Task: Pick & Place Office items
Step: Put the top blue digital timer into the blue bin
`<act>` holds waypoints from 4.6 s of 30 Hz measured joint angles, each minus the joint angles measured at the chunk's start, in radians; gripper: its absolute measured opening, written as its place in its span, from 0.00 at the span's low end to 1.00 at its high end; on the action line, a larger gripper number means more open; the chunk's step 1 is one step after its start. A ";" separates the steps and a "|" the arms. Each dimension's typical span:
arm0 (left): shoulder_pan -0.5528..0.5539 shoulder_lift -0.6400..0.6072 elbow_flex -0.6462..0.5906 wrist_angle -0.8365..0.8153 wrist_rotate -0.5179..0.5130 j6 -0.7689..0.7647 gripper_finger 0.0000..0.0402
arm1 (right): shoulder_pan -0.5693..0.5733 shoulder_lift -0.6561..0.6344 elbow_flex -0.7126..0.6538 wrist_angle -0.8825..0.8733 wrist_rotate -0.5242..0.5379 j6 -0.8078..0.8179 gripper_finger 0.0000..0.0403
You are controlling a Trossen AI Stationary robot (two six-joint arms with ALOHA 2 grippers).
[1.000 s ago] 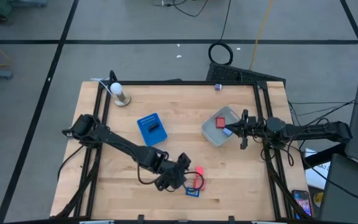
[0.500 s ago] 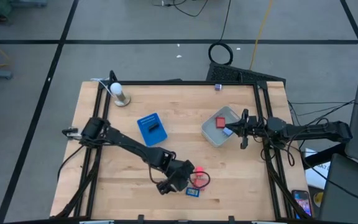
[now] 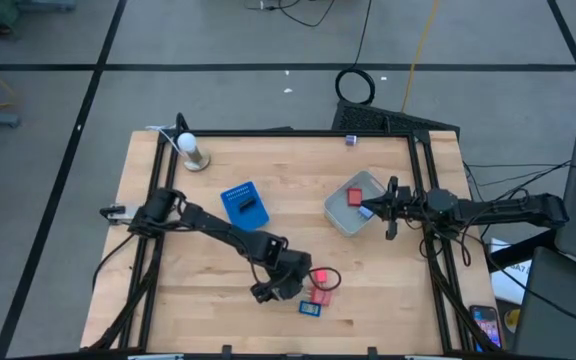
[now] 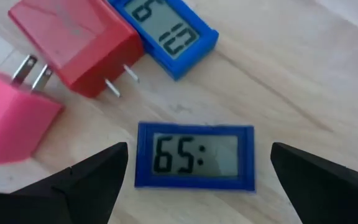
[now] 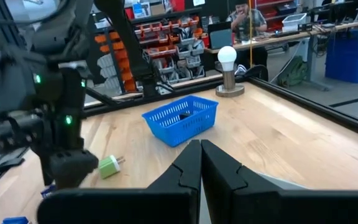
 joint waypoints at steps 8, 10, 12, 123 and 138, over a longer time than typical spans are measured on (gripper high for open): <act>0.007 0.018 0.000 -0.002 0.034 -0.010 0.99 | 0.000 0.001 0.000 0.020 0.001 0.007 0.00; 0.007 0.022 0.000 -0.003 0.046 -0.009 0.99 | 0.000 0.002 0.000 0.026 0.001 0.007 0.00; 0.010 0.024 0.001 -0.004 0.048 -0.010 0.99 | 0.000 0.001 0.000 0.036 0.001 0.007 0.00; 0.338 -1.613 -1.160 0.578 -0.435 -0.719 0.72 | 0.002 0.045 0.000 0.035 -0.051 0.083 0.00; 0.379 -1.070 -0.817 0.134 -0.474 -0.801 0.71 | 0.002 0.045 0.000 0.028 -0.051 0.082 0.00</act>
